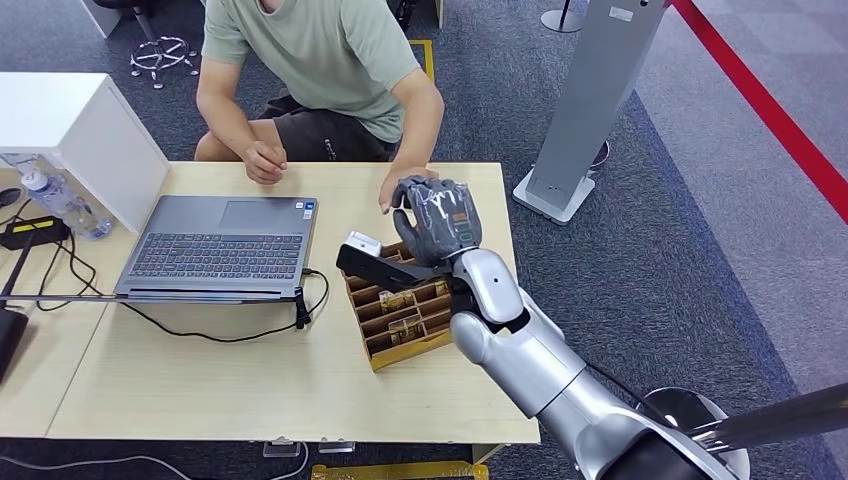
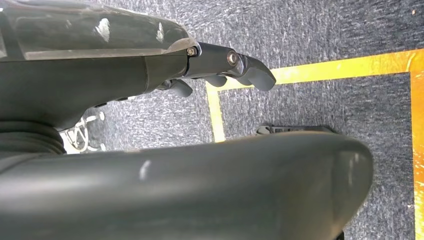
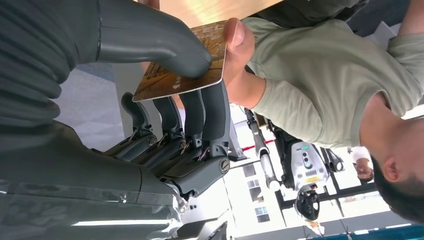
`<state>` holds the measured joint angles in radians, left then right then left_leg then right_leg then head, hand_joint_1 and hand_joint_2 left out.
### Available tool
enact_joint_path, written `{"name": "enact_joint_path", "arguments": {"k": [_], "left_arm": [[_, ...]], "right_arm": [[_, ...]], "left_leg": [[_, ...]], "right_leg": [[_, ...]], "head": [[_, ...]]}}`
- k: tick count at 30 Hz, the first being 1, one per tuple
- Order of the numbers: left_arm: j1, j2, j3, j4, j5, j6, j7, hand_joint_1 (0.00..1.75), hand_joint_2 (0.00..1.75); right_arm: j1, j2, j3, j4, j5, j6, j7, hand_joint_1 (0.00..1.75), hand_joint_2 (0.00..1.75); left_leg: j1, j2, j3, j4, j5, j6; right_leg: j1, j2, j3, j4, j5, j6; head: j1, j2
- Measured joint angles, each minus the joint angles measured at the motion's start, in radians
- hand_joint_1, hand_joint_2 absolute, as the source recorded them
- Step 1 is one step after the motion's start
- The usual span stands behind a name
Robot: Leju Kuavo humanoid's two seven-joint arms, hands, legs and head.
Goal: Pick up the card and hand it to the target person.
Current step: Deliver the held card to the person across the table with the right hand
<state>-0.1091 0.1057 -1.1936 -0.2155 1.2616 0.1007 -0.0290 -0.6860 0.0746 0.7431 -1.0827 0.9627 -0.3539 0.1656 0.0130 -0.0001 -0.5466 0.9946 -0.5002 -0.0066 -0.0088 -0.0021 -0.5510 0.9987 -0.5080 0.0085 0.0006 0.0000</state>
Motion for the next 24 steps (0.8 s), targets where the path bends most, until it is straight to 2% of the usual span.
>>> {"name": "enact_joint_path", "arguments": {"k": [4,24], "left_arm": [[0.0,-0.001,0.0,0.0,-0.001,-0.002,0.0,0.0,0.0],[0.0,-0.002,-0.013,0.0,-0.003,0.005,0.002,0.0,0.0]], "right_arm": [[-0.003,0.006,0.004,0.019,-0.003,-0.001,0.0,0.0,1.75],[-0.003,0.004,0.013,0.03,-0.009,-0.006,0.013,0.0,1.75]], "left_leg": [[0.0,0.0,0.0,0.0,0.0,0.0],[0.0,0.0,0.001,0.0,0.0,0.0]], "right_leg": [[0.0,0.0,0.0,0.0,0.0,0.0],[0.0,0.0,0.0,0.0,0.0,0.0]], "head": [[0.001,0.0],[0.001,0.0]]}}
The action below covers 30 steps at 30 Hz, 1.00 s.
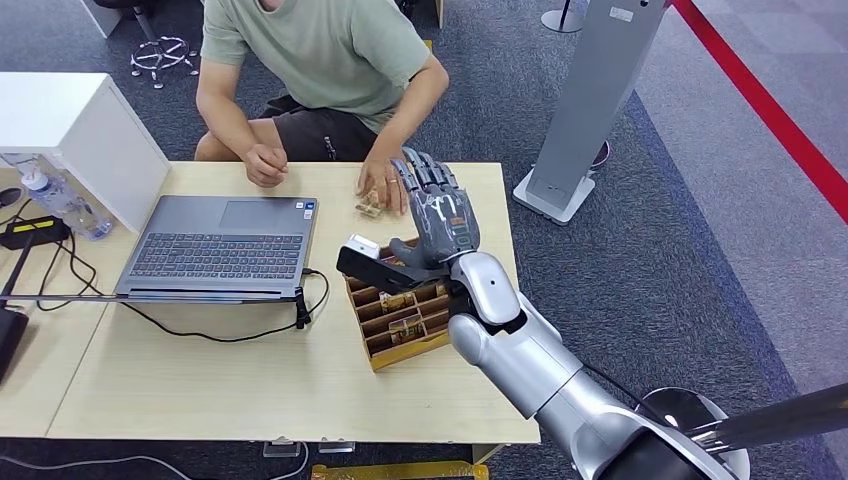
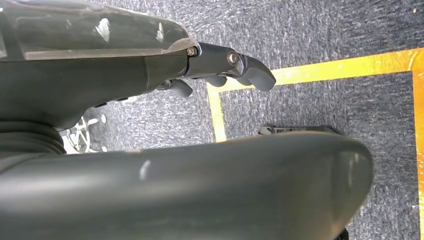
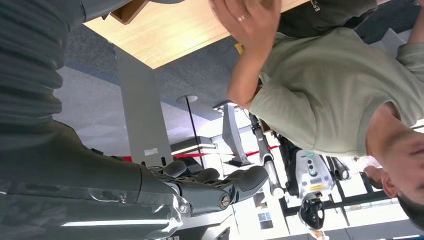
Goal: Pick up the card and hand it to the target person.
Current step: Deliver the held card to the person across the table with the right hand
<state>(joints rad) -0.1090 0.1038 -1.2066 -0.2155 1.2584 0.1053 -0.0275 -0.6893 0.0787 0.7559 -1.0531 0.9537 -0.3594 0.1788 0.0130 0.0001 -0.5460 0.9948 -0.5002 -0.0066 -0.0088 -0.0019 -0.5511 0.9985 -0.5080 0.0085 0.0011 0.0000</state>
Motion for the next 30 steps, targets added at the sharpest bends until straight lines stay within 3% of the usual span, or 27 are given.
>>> {"name": "enact_joint_path", "arguments": {"k": [15,23,27,30], "left_arm": [[0.0,0.0,-0.001,0.0,0.009,0.006,0.003,0.0,0.0],[0.001,-0.001,-0.001,0.0,0.028,0.012,0.011,0.0,0.0],[0.004,-0.001,-0.001,0.0,0.031,0.013,0.012,0.0,0.0],[0.006,-0.001,-0.001,0.0,0.035,0.01,0.011,0.0,0.0]], "right_arm": [[0.018,-0.018,0.0,-0.095,-0.016,0.005,0.007,0.0,1.75],[0.079,-0.04,-0.021,-0.156,-0.226,-0.013,-0.066,0.0,1.75],[0.163,-0.07,-0.048,-0.245,-0.393,-0.024,-0.122,0.0,1.75],[0.23,-0.094,-0.065,-0.311,-0.439,-0.023,-0.15,0.0,1.75]], "left_leg": [[0.0,0.0,0.0,0.0,0.0,0.0],[0.0,0.0,0.001,0.0,0.0,0.0],[0.0,0.0,0.0,0.0,0.0,0.0],[0.0,0.001,0.0,0.0,0.0,0.0]], "right_leg": [[0.0,0.0,0.0,0.0,0.0,0.0],[0.0,0.0,0.0,0.0,0.0,0.0],[0.0,0.0,0.0,-0.001,0.0,0.0],[0.0,0.001,0.0,-0.001,0.0,0.0]], "head": [[0.0,0.0],[-0.001,0.0],[0.0,0.0],[0.0,0.0]]}}
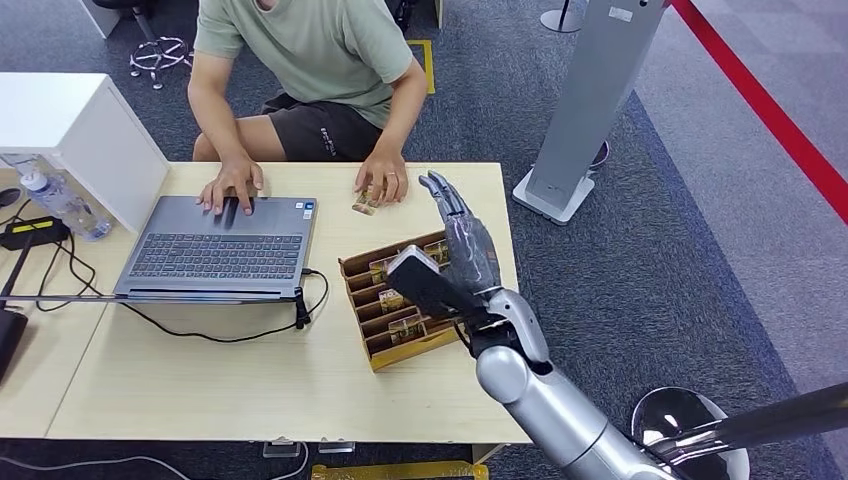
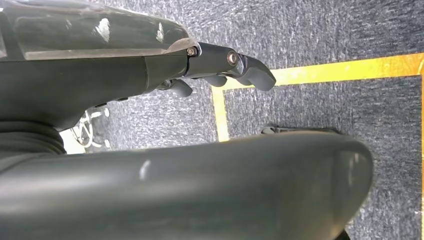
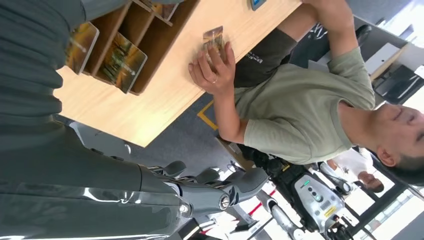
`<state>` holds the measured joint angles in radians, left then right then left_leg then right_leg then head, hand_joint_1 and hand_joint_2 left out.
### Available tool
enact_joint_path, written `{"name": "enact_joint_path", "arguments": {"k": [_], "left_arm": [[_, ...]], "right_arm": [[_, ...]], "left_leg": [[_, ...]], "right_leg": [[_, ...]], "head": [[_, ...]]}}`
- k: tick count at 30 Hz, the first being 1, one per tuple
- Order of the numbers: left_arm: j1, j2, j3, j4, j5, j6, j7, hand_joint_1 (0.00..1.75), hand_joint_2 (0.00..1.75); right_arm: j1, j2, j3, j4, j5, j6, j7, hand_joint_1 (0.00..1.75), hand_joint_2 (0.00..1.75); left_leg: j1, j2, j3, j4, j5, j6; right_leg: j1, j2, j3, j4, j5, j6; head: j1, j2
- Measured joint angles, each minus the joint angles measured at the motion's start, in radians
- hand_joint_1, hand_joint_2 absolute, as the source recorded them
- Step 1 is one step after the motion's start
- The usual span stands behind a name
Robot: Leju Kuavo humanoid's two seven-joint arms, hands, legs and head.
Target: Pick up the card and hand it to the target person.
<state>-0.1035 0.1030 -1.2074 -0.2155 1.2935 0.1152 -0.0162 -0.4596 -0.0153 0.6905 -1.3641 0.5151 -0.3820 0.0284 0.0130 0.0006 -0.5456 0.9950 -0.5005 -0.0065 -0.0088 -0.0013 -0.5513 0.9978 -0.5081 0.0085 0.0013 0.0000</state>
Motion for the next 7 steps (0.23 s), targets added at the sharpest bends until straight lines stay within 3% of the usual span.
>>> {"name": "enact_joint_path", "arguments": {"k": [7], "left_arm": [[0.001,0.0,0.0,0.0,0.006,-0.008,-0.006,0.0,0.0]], "right_arm": [[0.11,-0.038,-0.027,-0.099,-0.055,0.036,-0.037,0.0,1.75]], "left_leg": [[0.0,0.0,0.0,0.0,0.0,0.0]], "right_leg": [[0.0,0.0,0.0,0.0,0.0,0.0]], "head": [[-0.001,0.0]]}}
